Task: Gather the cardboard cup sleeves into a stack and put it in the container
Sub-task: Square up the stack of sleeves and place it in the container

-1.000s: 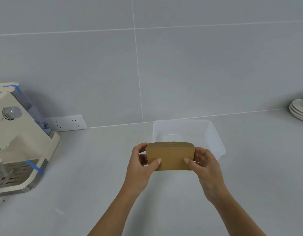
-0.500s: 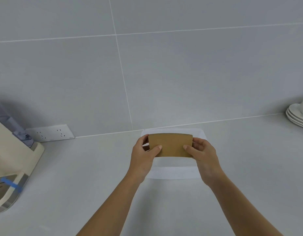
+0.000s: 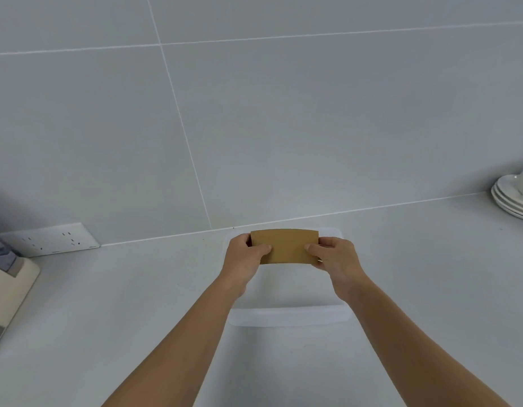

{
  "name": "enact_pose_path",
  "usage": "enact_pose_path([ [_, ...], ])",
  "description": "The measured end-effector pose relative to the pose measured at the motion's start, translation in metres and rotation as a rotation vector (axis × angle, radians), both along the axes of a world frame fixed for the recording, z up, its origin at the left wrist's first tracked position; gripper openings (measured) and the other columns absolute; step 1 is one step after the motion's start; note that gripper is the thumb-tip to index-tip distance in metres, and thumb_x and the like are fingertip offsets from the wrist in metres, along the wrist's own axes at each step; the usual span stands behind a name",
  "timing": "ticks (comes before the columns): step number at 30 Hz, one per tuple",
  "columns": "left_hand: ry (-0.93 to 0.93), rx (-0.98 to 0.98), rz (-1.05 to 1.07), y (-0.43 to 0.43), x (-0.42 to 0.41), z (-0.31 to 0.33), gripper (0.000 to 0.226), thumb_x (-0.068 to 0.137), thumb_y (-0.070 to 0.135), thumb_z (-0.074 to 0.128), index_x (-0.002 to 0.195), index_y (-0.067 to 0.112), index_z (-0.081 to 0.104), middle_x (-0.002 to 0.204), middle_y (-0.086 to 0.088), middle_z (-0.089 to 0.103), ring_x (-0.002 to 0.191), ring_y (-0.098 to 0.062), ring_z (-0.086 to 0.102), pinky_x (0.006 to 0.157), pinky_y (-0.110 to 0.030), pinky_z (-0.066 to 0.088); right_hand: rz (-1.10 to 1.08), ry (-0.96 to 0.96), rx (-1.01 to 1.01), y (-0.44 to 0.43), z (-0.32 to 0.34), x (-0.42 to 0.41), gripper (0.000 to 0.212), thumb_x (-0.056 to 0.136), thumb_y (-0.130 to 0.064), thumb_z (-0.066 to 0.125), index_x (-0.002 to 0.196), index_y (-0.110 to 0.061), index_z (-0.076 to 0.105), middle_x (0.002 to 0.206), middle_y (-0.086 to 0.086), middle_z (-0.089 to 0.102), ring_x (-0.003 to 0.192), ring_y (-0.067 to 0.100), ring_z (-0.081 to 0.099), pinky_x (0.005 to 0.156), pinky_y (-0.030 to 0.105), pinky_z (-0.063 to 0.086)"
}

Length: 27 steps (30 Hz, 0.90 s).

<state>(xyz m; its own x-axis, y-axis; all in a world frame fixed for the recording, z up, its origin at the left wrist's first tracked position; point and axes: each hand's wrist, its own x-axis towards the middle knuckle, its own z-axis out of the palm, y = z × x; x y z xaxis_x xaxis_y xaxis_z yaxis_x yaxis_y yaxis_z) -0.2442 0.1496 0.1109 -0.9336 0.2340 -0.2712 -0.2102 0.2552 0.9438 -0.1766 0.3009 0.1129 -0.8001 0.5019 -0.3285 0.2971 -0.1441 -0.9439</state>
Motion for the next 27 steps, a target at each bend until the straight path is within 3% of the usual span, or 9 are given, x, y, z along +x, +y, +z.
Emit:
enact_pose_path([
  [3, -0.034, -0.040, -0.005, 0.005, -0.008, -0.010, 0.018, 0.082, 0.010, 0.060, 0.100, 0.007, 0.061, 0.095, -0.004, 0.063, 0.094, -0.023, 0.060, 0.089, -0.036, 0.049, 0.009, -0.063, 0.032, 0.003, -0.010, -0.009, 0.012, 0.079, -0.003, 0.063, 0.091, 0.001, 0.063, 0.104, 0.021, 0.064, 0.097, 0.031, 0.061, 0.093, 0.042, 0.051],
  [6, -0.075, -0.097, 0.000, 0.011, -0.014, -0.022, 0.023, 0.083, 0.013, 0.060, 0.104, 0.004, 0.059, 0.102, -0.009, 0.062, 0.097, -0.025, 0.059, 0.090, -0.037, 0.049, 0.004, -0.140, 0.058, 0.006, -0.023, -0.019, 0.028, 0.077, -0.005, 0.063, 0.095, 0.016, 0.059, 0.103, 0.032, 0.062, 0.087, 0.033, 0.059, 0.096, 0.052, 0.047],
  [9, -0.098, -0.144, 0.001, 0.014, -0.019, -0.031, 0.024, 0.084, 0.014, 0.058, 0.105, 0.003, 0.057, 0.102, -0.008, 0.059, 0.092, -0.023, 0.056, 0.083, -0.033, 0.047, 0.023, -0.197, 0.072, 0.009, -0.036, -0.027, 0.037, 0.074, -0.007, 0.063, 0.098, 0.020, 0.053, 0.082, 0.031, 0.054, 0.075, 0.025, 0.047, 0.097, 0.058, 0.043],
  [11, -0.113, -0.169, 0.007, 0.017, -0.022, -0.036, 0.024, 0.085, 0.014, 0.056, 0.107, 0.002, 0.056, 0.102, -0.009, 0.058, 0.092, -0.023, 0.054, 0.081, -0.032, 0.045, 0.034, -0.225, 0.098, 0.010, -0.040, -0.031, 0.024, 0.073, -0.007, 0.061, 0.077, 0.015, 0.055, 0.075, 0.015, 0.045, 0.073, 0.023, 0.042, 0.083, 0.049, 0.051],
  [12, -0.121, -0.182, 0.010, 0.018, -0.024, -0.039, 0.025, 0.086, 0.014, 0.056, 0.107, 0.001, 0.055, 0.104, -0.010, 0.058, 0.092, -0.024, 0.054, 0.080, -0.033, 0.045, 0.040, -0.239, 0.119, 0.009, -0.038, -0.032, 0.016, 0.073, -0.006, 0.061, 0.066, 0.004, 0.051, 0.073, 0.011, 0.041, 0.070, 0.023, 0.039, 0.071, 0.040, 0.048],
  [14, -0.141, -0.206, 0.013, 0.020, -0.026, -0.044, 0.026, 0.085, 0.014, 0.055, 0.107, 0.001, 0.054, 0.104, -0.012, 0.058, 0.091, -0.024, 0.054, 0.077, -0.032, 0.045, 0.051, -0.254, 0.142, 0.009, -0.038, -0.035, 0.030, 0.075, -0.004, 0.058, 0.057, -0.012, 0.035, 0.064, 0.007, 0.031, 0.061, 0.021, 0.031, 0.059, 0.033, 0.031],
  [16, -0.157, -0.224, 0.015, 0.022, -0.029, -0.048, 0.026, 0.084, 0.014, 0.055, 0.106, 0.000, 0.054, 0.099, -0.011, 0.056, 0.086, -0.023, 0.053, 0.071, -0.030, 0.043, 0.058, -0.279, 0.156, 0.010, -0.041, -0.039, 0.040, 0.077, -0.002, 0.054, 0.056, -0.015, 0.023, 0.059, 0.002, 0.022, 0.055, 0.019, 0.022, 0.052, 0.028, 0.022],
  [23, -0.206, -0.265, 0.020, 0.024, -0.037, -0.056, 0.013, 0.082, 0.010, 0.055, 0.089, 0.002, 0.049, 0.080, -0.007, 0.047, 0.068, -0.019, 0.044, 0.057, -0.026, 0.034, 0.136, -0.380, 0.267, 0.009, -0.051, -0.049, 0.040, 0.083, -0.004, 0.045, 0.055, -0.019, 0.021, 0.059, 0.003, 0.022, 0.051, 0.017, 0.022, 0.046, 0.024, 0.020],
  [27, -0.219, -0.295, 0.024, 0.027, -0.041, -0.055, 0.030, 0.082, 0.008, 0.052, 0.109, -0.003, 0.049, 0.079, -0.005, 0.044, 0.071, -0.020, 0.043, 0.053, -0.026, 0.031, 0.163, -0.402, 0.284, 0.008, -0.053, -0.052, 0.041, 0.084, -0.005, 0.045, 0.055, -0.019, 0.020, 0.057, 0.003, 0.023, 0.050, 0.016, 0.022, 0.045, 0.023, 0.019],
])
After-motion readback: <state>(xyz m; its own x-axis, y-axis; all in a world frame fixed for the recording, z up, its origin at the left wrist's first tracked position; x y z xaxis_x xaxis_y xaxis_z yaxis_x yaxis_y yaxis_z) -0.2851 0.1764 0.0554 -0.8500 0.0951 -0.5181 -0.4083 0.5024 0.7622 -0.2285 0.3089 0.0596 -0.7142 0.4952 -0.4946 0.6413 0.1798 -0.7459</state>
